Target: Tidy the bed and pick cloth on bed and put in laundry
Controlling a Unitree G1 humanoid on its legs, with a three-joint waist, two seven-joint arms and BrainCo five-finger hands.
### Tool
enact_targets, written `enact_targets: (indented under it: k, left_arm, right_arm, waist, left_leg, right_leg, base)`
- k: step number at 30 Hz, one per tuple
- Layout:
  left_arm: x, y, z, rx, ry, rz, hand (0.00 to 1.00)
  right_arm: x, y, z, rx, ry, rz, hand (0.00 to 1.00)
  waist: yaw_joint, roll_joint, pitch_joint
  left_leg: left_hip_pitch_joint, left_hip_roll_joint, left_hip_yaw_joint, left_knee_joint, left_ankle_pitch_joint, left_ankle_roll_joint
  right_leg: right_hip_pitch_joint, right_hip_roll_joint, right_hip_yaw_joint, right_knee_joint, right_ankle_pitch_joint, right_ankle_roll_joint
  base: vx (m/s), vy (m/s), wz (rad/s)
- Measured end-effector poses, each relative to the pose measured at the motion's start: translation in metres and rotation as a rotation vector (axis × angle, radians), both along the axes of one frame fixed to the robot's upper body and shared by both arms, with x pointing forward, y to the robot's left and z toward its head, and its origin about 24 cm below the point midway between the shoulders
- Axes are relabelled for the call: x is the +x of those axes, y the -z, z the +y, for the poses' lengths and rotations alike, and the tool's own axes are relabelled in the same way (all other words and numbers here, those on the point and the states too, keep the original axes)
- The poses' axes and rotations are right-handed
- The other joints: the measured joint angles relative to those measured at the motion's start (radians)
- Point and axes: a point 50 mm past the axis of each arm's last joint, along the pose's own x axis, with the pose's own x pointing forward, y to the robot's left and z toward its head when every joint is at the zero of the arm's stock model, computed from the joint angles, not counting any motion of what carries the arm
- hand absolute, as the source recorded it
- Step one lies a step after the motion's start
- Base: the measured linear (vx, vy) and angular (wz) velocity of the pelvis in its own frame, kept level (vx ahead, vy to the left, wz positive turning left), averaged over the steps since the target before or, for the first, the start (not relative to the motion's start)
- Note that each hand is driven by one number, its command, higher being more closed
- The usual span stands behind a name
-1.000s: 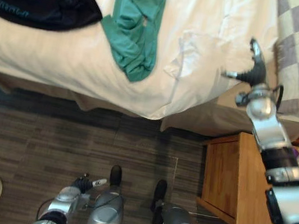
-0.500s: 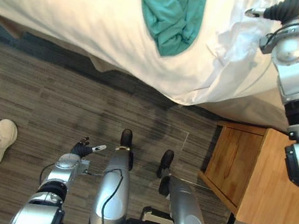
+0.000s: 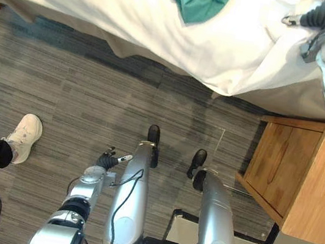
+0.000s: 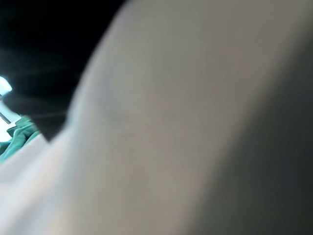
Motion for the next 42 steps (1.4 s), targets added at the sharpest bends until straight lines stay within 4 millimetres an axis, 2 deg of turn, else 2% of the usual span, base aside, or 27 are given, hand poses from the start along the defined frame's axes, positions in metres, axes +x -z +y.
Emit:
enact_targets:
  k: [3, 6, 9, 11, 12, 14, 17, 18, 19, 21, 25, 27, 29, 30, 32, 33, 35, 36, 39, 41, 42]
  left_arm:
    - [-0.004, 0.003, -0.002, 0.001, -0.009, 0.009, 0.00]
    - [-0.011, 0.008, -0.007, -0.007, -0.035, 0.015, 0.00]
    - [-0.012, 0.009, -0.009, 0.007, -0.046, 0.023, 0.00]
    - [-0.014, 0.011, -0.008, 0.024, -0.052, 0.045, 0.00]
    - [-0.016, 0.012, -0.007, 0.032, -0.055, 0.056, 0.00]
    - [-0.017, 0.013, -0.007, 0.035, -0.049, 0.074, 0.00]
    - [-0.024, 0.017, -0.004, 0.056, -0.040, 0.114, 0.00]
    - [-0.032, 0.021, -0.003, 0.065, -0.047, 0.137, 0.00]
    - [-0.033, 0.021, -0.003, 0.065, -0.048, 0.142, 0.00]
    - [-0.044, 0.027, 0.000, 0.068, -0.055, 0.179, 0.00]
    - [-0.056, 0.033, 0.000, 0.068, -0.057, 0.221, 0.00]
    - [-0.065, 0.038, 0.000, 0.067, -0.054, 0.251, 0.00]
    - [-0.077, 0.044, -0.003, 0.062, -0.047, 0.292, 0.00]
    - [-0.080, 0.046, -0.005, 0.056, -0.048, 0.303, 0.00]
    - [-0.097, 0.053, -0.007, 0.041, -0.058, 0.344, 0.00]
    - [-0.101, 0.055, -0.008, 0.036, -0.063, 0.359, 0.00]
    - [-0.118, 0.065, -0.014, -0.007, -0.080, 0.422, 0.00]
    - [-0.122, 0.066, -0.016, -0.026, -0.089, 0.433, 0.00]
    - [-0.131, 0.072, -0.024, -0.100, -0.110, 0.462, 0.00]
    - [-0.133, 0.073, -0.026, -0.110, -0.106, 0.467, 0.00]
    - [-0.134, 0.074, -0.028, -0.123, -0.104, 0.474, 0.00]
  right_arm:
    - [-0.002, 0.012, 0.000, 0.045, -0.029, -0.017, 1.00]
    - [0.000, 0.039, 0.002, 0.166, -0.070, -0.013, 1.00]
    - [-0.004, 0.074, -0.004, 0.324, -0.072, 0.005, 1.00]
    - [-0.007, 0.108, -0.007, 0.407, -0.048, 0.047, 1.00]
    - [-0.009, 0.121, -0.009, 0.457, -0.039, 0.060, 0.00]
    - [-0.018, 0.143, -0.023, 0.572, 0.012, 0.054, 0.00]
    - [-0.032, 0.176, -0.037, 0.762, 0.109, 0.045, 0.00]
    - [-0.040, 0.195, -0.039, 0.828, 0.149, 0.054, 0.00]
    - [-0.042, 0.199, -0.040, 0.839, 0.158, 0.058, 0.00]
    - [-0.058, 0.229, -0.049, 0.892, 0.253, 0.091, 0.00]
    - [-0.082, 0.270, -0.054, 0.951, 0.344, 0.160, 0.00]
    - [-0.093, 0.291, -0.051, 0.979, 0.379, 0.213, 0.00]
    - [-0.114, 0.319, -0.052, 1.044, 0.435, 0.271, 0.00]
    - [-0.122, 0.326, -0.054, 1.074, 0.457, 0.278, 0.00]
    - [-0.151, 0.354, -0.056, 1.222, 0.556, 0.273, 0.00]
    - [-0.158, 0.362, -0.055, 1.244, 0.578, 0.284, 0.00]
    - [-0.193, 0.391, -0.053, 1.289, 0.683, 0.344, 0.00]
    - [-0.202, 0.398, -0.052, 1.300, 0.709, 0.361, 0.00]
    - [-0.255, 0.440, -0.038, 1.398, 0.867, 0.489, 0.00]
    - [-0.270, 0.451, -0.032, 1.409, 0.897, 0.543, 0.00]
    - [-0.286, 0.461, -0.025, 1.421, 0.922, 0.600, 0.00]
  waist:
    - [0.002, -0.002, -0.022]
    - [0.000, -0.005, -0.062]
    - [-0.003, -0.011, -0.067]
    - [-0.002, -0.023, -0.074]
    - [-0.004, -0.029, -0.078]
    - [-0.012, -0.035, -0.081]
    - [-0.016, -0.067, -0.091]
    - [-0.028, -0.079, -0.099]
    - [-0.030, -0.080, -0.101]
    - [-0.042, -0.098, -0.117]
    - [-0.069, -0.106, -0.147]
    - [-0.079, -0.098, -0.167]
    - [-0.089, -0.079, -0.193]
    - [-0.088, -0.075, -0.209]
    - [-0.111, -0.063, -0.251]
    - [-0.116, -0.058, -0.259]
    - [-0.129, -0.026, -0.298]
    - [-0.134, -0.016, -0.305]
    - [-0.147, 0.008, -0.333]
    - [-0.150, 0.012, -0.337]
    - [-0.150, 0.018, -0.341]
  left_leg:
    - [-0.003, 0.016, 0.001, -0.001, -0.001, -0.004]
    - [0.013, 0.035, 0.005, -0.004, -0.004, -0.008]
    - [0.083, 0.048, 0.030, -0.023, -0.004, -0.008]
    - [0.162, 0.051, 0.046, -0.064, -0.004, -0.008]
    - [0.190, 0.052, 0.050, -0.079, -0.004, -0.008]
    - [0.239, 0.053, 0.053, -0.113, -0.003, -0.009]
    - [0.320, 0.047, 0.085, -0.172, 0.006, -0.017]
    - [0.364, 0.043, 0.100, -0.203, 0.012, -0.017]
    - [0.374, 0.042, 0.102, -0.210, 0.014, -0.018]
    - [0.432, 0.020, 0.112, -0.270, 0.036, -0.023]
    - [0.478, -0.009, 0.131, -0.351, 0.085, -0.027]
    - [0.507, -0.019, 0.141, -0.380, 0.101, -0.028]
    - [0.561, -0.025, 0.157, -0.433, 0.126, -0.032]
    - [0.568, -0.029, 0.161, -0.453, 0.137, -0.032]
    - [0.623, -0.053, 0.169, -0.550, 0.190, -0.035]
    - [0.645, -0.058, 0.171, -0.582, 0.206, -0.037]
    - [0.731, -0.076, 0.191, -0.713, 0.265, -0.043]
    - [0.746, -0.079, 0.191, -0.739, 0.274, -0.043]
    - [0.774, -0.080, 0.194, -0.739, 0.275, -0.044]
    - [0.785, -0.081, 0.194, -0.739, 0.274, -0.045]
    - [0.799, -0.082, 0.195, -0.739, 0.269, -0.045]
  right_leg:
    - [-0.001, 0.014, -0.003, -0.009, -0.001, -0.003]
    - [0.027, 0.032, -0.003, -0.052, 0.016, 0.000]
    - [0.120, 0.043, -0.007, -0.119, 0.027, 0.008]
    - [0.202, 0.053, -0.005, -0.188, 0.054, 0.009]
    - [0.236, 0.057, -0.002, -0.222, 0.066, 0.009]
    - [0.299, 0.068, -0.001, -0.291, 0.100, 0.015]
    - [0.369, 0.070, 0.026, -0.363, 0.137, 0.018]
    - [0.406, 0.069, 0.029, -0.391, 0.155, 0.020]
    - [0.413, 0.069, 0.031, -0.396, 0.158, 0.023]
    - [0.454, 0.058, 0.040, -0.431, 0.172, 0.021]
    - [0.474, 0.041, 0.048, -0.458, 0.182, 0.027]
    - [0.487, 0.035, 0.054, -0.463, 0.182, 0.026]
    - [0.513, 0.035, 0.059, -0.473, 0.194, 0.024]
    - [0.514, 0.034, 0.064, -0.481, 0.197, 0.024]
    - [0.532, 0.028, 0.079, -0.497, 0.200, 0.021]
    - [0.540, 0.027, 0.079, -0.498, 0.200, 0.021]
    - [0.562, 0.033, 0.085, -0.513, 0.199, 0.022]
    - [0.568, 0.035, 0.086, -0.517, 0.196, 0.028]
    - [0.599, 0.034, 0.089, -0.535, 0.198, 0.033]
    - [0.616, 0.033, 0.089, -0.543, 0.199, 0.034]
    - [0.633, 0.032, 0.089, -0.553, 0.202, 0.038]
  base:
    - [0.00, -0.085, -0.07]
    - [0.13, -0.038, -0.13]
    - [0.13, -0.002, -0.01]
    - [0.12, -0.007, -0.11]
    - [0.09, -0.003, -0.16]
    - [0.07, 0.007, -0.12]
    - [0.05, 0.013, -0.21]
    - [0.04, 0.005, -0.18]
    - [0.03, 0.005, -0.13]
    - [0.00, 0.004, -0.03]
    - [-0.03, -0.011, 0.00]
    - [-0.07, -0.014, -0.13]
    - [-0.09, -0.017, -0.14]
    - [-0.10, -0.027, -0.17]
    - [-0.10, -0.032, -0.06]
    - [-0.12, -0.022, -0.08]
    - [-0.14, 0.010, -0.17]
    - [-0.11, 0.029, -0.09]
    - [-0.08, 0.028, -0.03]
    - [0.00, 0.000, 0.00]
    - [0.00, 0.000, 0.00]
